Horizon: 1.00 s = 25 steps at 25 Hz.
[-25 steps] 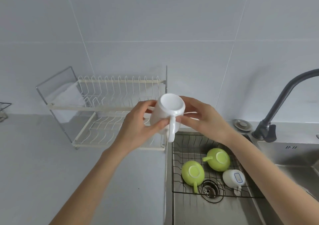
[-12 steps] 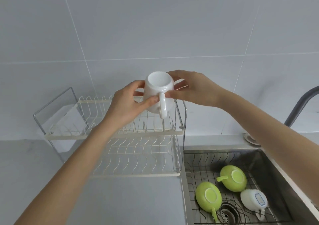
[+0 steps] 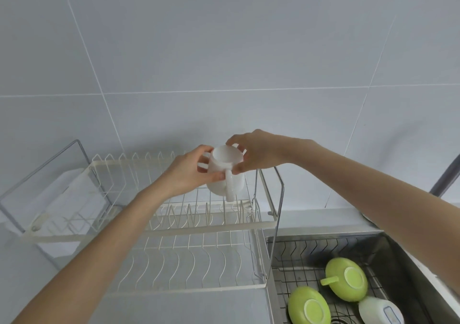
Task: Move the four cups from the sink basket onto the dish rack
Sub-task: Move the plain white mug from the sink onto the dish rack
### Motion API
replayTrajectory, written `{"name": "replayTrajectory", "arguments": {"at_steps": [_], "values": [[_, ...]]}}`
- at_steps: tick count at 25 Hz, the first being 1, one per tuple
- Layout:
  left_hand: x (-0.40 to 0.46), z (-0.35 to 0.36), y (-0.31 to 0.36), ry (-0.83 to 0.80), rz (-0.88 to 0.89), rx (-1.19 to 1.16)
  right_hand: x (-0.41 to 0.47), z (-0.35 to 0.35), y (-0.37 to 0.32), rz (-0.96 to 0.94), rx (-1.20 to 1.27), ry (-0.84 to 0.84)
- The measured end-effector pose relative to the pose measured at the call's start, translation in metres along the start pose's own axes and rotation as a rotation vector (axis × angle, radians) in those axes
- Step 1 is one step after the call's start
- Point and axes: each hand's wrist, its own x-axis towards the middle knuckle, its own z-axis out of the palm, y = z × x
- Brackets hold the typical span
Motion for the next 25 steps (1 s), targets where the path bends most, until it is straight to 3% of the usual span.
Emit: {"name": "replayTrajectory", "arguments": {"at_steps": [8, 20, 25], "values": [[0.005, 0.015, -0.021, -0.105, -0.087, 0.017, 0.014, 0.02, -0.001, 0.029, -0.081, -0.09], [0.008, 0.018, -0.019, -0.157, -0.124, 0.075, 0.02, 0.032, 0.003, 0.023, -0.277, -0.081], [0.0, 0.008, -0.008, -0.196, -0.142, 0.288, 0.003, 0.021, 0.004, -0.047, -0.246, -0.021]]}}
